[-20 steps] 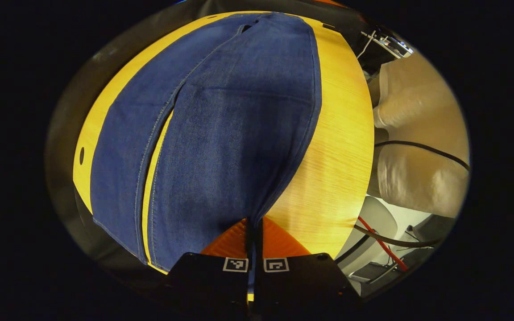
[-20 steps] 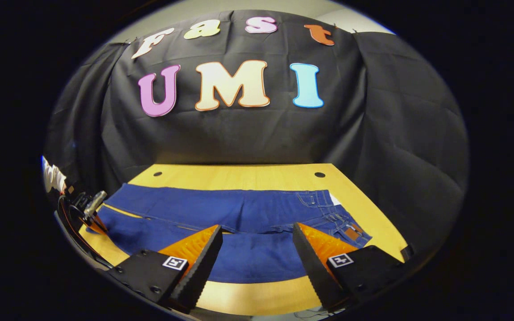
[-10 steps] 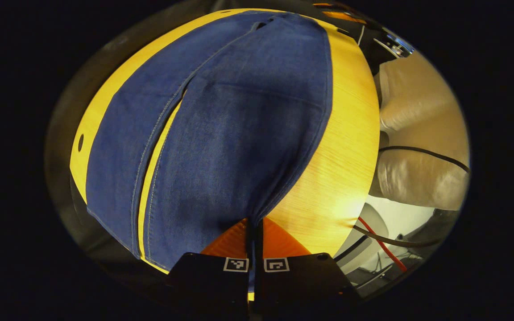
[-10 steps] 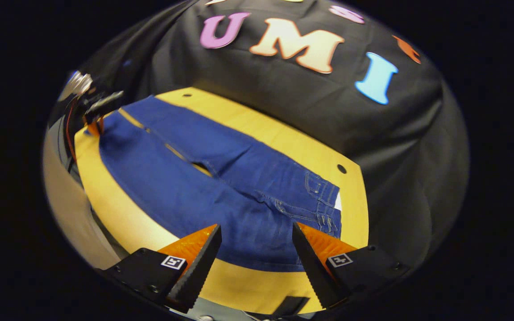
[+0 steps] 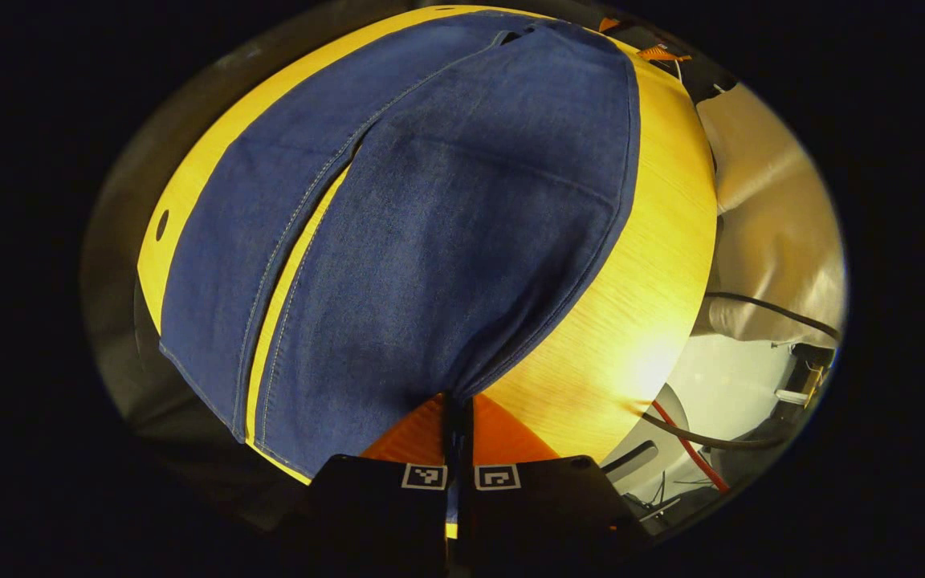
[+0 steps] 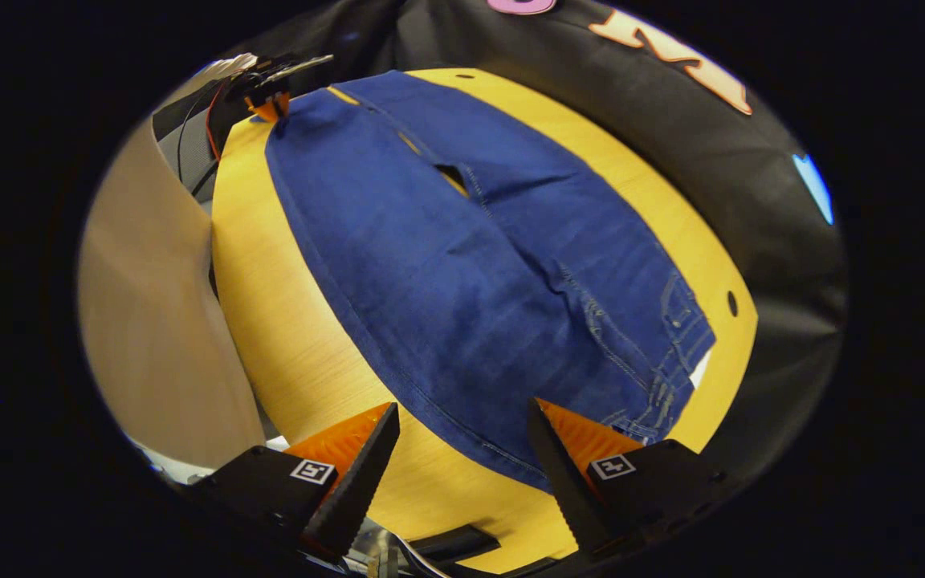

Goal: Grasp the waist and the cuffs of the jeans and fold them to make the two legs overlap; first hold the waist and fold one-third of the jeans toward the cuffs, then hold the cuffs and fold the remaining one-third in the same direction to finish folding.

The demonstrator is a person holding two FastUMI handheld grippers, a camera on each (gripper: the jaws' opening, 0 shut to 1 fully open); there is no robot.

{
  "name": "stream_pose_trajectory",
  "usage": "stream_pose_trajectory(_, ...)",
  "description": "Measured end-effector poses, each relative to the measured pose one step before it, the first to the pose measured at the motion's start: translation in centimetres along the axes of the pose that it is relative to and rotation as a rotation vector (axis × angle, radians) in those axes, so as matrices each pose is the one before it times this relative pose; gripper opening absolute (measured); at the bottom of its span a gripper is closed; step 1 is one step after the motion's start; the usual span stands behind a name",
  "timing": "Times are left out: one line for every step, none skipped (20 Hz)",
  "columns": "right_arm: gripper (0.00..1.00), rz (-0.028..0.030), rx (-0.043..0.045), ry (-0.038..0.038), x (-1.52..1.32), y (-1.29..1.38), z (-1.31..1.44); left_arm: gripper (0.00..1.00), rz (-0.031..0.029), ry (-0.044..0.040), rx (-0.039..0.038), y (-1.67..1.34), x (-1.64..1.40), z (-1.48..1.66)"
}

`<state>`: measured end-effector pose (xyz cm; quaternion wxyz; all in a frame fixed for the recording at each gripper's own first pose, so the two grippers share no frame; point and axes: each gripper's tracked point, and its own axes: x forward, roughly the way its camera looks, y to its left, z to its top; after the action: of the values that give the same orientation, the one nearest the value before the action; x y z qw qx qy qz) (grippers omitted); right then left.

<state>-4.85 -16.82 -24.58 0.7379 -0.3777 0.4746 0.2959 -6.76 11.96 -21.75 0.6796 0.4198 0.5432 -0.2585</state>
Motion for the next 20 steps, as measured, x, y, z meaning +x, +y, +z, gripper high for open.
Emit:
stream_pose_trajectory(0.99, 0.02032, -0.01381, 0.01709, 0.48, 0.225, -0.207, 0.0, 0.00338, 0.00615, -0.00291, -0.003, 0.008, -0.031)
stream_pose_trajectory(0.99, 0.02353, -0.01261, 0.01593, 0.437, 0.249, -0.185, 0.0, 0.00275, 0.00579, -0.00274, 0.001, -0.044, 0.03)
stream_pose_trajectory(0.99, 0.01926, -0.00804, 0.01614, 0.231, 0.139, -0.181, 0.0, 0.00253, 0.00488, -0.00238, 0.001, 0.06, -0.033)
stream_pose_trajectory(0.99, 0.01374, -0.011, 0.01023, 0.279, 0.052, -0.295, 0.0, 0.00212, 0.00536, -0.00145, -0.014, -0.018, -0.002)
stream_pose_trajectory(0.99, 0.00694, -0.00898, 0.01211, 0.291, 0.021, -0.207, 0.0, 0.00213, 0.00368, -0.00126, 0.06, 0.044, -0.048)
stream_pose_trajectory(0.99, 0.00597, -0.00417, 0.01703, 0.186, 0.106, -0.163, 0.0, 0.00138, 0.0029, -0.00059, 0.02, 0.047, 0.022)
stream_pose_trajectory(0.99, -0.00276, -0.00715, 0.01175, 0.182, -0.051, -0.025, 0.0, 0.00094, 0.0003, -0.00147, 0.035, 0.012, -0.006)
stream_pose_trajectory(0.99, 0.02293, -0.00269, 0.01198, -0.466, 0.384, 0.17, 0.0, 0.0014, 0.00046, -0.00297, -0.018, -0.003, 0.007)
stream_pose_trajectory(1.0, 0.00281, 0.00917, 0.00361, 0.672, -0.013, -0.184, 0.0, 0.00241, -0.00048, -0.00255, -0.021, 0.003, 0.001)
stream_pose_trajectory(0.99, 0.00417, 0.00686, 0.00132, -0.132, -0.076, -0.042, 0.0, 0.00228, -0.00062, -0.00154, 0.014, -0.017, 0.03)
stream_pose_trajectory(0.93, 0.00127, 0.00474, 0.00019, 0.047, -0.117, 0.132, 0.0, 0.00186, -0.00075, 0.00047, 0.01, -0.011, 0.0)
stream_pose_trajectory(1.0, -0.00015, 0.00815, 0.00443, 0.051, -0.044, -0.126, 0.0, 0.00076, -0.0019, 0.00035, 0.011, 0.042, 0.015)
stream_pose_trajectory(0.98, -0.00192, 0.00828, 0.00611, 0.05, -0.057, 0.11, 0.0, -0.00058, -0.00123, 0.00002, 0.006, -0.004, -0.025)
stream_pose_trajectory(0.98, -0.00331, 0.00768, 0.01151, 0.056, -0.048, -0.068, 0.0, -0.0014, -0.0011, 0.00047, 0.017, 0.013, -0.01)
stream_pose_trajectory(0.98, -0.00302, 0.00407, 0.01229, 0.069, -0.076, -0.015, 0.0, -0.00157, -0.00094, 0.001, -0.014, -0.016, 0.025)
stream_pose_trajectory(0.97, -0.00275, 0.00213, 0.01352, -0.012, 0.053, -0.079, 0.0, -0.00136, -0.00051, 0.0006, 0.029, 0.085, 0.046)
stream_pose_trajectory(0.96, -0.00211, 0.00402, 0.0124, -0.005, 0.017, 0.113, 0.0, -0.00085, -0.00064, 0.00039, -0.016, -0.024, 0.059)
stream_pose_trajectory(0.96, -0.00287, 0.0068, 0.0113, -0.034, 0.114, 0.117, 0.0, -0.00017, -0.00116, 0.00017, 0.004, 0.005, -0.006)
stream_pose_trajectory(0.92, -0.00008, 0.00084, 0.00737, -0.062, 0.024, 0.083, 0.0, 0.00022, -0.00185, -0.00045, 0.008, 0.009, -0.048)
stream_pose_trajectory(0.94, 0.0004, -0.00346, 0.00141, 0.079, -0.077, 0.004, 0.0, 0.00095, -0.00285, -0.00127, -0.011, 0.01, 0.055)
